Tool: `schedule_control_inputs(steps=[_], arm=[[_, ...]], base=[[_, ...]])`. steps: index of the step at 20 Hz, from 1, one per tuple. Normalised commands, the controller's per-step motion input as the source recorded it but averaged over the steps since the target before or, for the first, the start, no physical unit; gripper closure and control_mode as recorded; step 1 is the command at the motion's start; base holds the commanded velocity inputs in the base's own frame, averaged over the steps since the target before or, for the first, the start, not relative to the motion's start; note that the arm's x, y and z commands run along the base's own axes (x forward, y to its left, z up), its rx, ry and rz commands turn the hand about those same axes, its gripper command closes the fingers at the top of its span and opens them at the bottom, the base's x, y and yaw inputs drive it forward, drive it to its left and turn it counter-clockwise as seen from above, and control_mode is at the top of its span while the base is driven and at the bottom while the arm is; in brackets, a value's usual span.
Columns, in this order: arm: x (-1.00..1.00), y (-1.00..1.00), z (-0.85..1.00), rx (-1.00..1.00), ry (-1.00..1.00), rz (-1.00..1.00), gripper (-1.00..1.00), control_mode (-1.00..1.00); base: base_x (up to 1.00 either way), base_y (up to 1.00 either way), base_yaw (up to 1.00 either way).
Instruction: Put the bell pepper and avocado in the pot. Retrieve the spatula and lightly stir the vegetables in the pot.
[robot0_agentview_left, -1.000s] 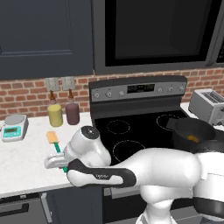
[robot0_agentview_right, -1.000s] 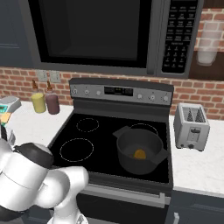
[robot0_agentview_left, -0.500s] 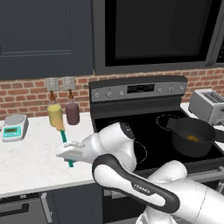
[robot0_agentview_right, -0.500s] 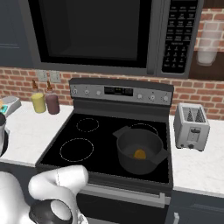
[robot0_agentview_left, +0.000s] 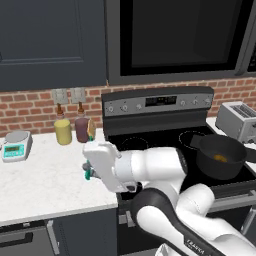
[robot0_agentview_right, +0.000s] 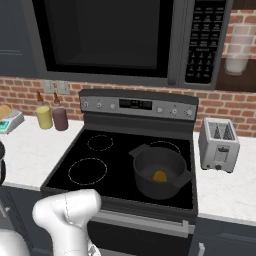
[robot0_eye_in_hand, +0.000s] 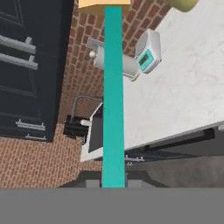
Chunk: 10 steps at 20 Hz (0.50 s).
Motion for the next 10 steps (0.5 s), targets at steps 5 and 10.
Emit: schedule_control_inputs(steps=[5, 10], arm=[[0.00, -0.37, 0.98, 0.31, 0.67, -0.17, 1.00, -1.00], [-0.01, -0.47, 0.56, 0.30, 0.63, -0.15, 1.00, -1.00]], base=[[0.00, 0.00, 0.00], [0.00, 0.00, 0.00]])
